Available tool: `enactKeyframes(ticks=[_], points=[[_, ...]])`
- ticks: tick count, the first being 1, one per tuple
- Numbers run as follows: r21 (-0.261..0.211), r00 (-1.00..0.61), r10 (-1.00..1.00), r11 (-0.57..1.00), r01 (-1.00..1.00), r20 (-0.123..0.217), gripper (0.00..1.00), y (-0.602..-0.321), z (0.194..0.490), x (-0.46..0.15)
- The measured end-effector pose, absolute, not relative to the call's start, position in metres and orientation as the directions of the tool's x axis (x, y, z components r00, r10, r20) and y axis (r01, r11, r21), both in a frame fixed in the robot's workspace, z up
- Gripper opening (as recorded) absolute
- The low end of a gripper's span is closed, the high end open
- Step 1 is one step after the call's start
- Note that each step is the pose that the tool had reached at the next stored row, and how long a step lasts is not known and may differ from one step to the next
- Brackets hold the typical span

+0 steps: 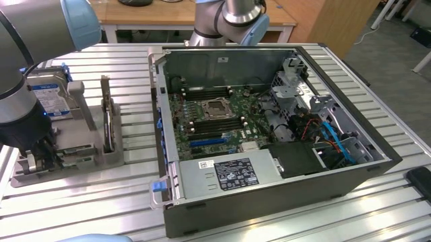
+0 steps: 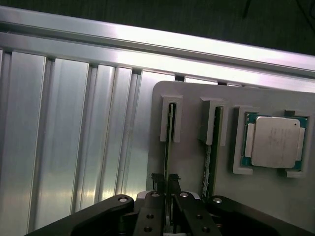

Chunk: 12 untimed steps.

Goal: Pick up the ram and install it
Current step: 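Pick up the ram and move it above insertion slot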

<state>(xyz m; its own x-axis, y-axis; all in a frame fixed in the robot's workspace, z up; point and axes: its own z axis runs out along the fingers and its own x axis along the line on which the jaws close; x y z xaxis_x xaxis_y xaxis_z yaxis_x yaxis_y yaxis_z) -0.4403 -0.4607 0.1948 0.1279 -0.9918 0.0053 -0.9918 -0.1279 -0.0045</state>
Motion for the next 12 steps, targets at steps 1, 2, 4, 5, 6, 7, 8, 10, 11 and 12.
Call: enactKeyframes(ticks=[1,2,4,5,6,7,8,10,11,12], points=[[-0.005,0.128,-0.992,-0.128,-0.992,0.005,0.14,-0.4606,0.1948,-0.4402],[-0.004,0.128,-0.992,-0.128,-0.992,0.005,0.14,-0.4607,0.1948,-0.4402],[-0.005,0.128,-0.992,-0.128,-0.992,0.005,0.14,-0.4606,0.1951,-0.4402],[-0.005,0.128,-0.992,-0.128,-0.992,0.005,0.14,-0.4606,0.1956,-0.4402],[-0.004,0.128,-0.992,-0.128,-0.992,0.005,0.14,-0.4606,0.1963,-0.4402],[-0.004,0.128,-0.992,-0.128,-0.992,0.005,0.14,-0.4606,0.1972,-0.4403],[-0.004,0.128,-0.992,-0.128,-0.992,0.005,0.14,-0.4606,0.1980,-0.4403],[-0.004,0.128,-0.992,-0.128,-0.992,0.005,0.14,-0.4606,0.1997,-0.4402],[-0.004,0.128,-0.992,-0.128,-0.992,0.005,0.14,-0.4606,0.2005,-0.4402],[-0.004,0.128,-0.992,-0.128,-0.992,0.005,0.14,-0.4606,0.2011,-0.4402]])
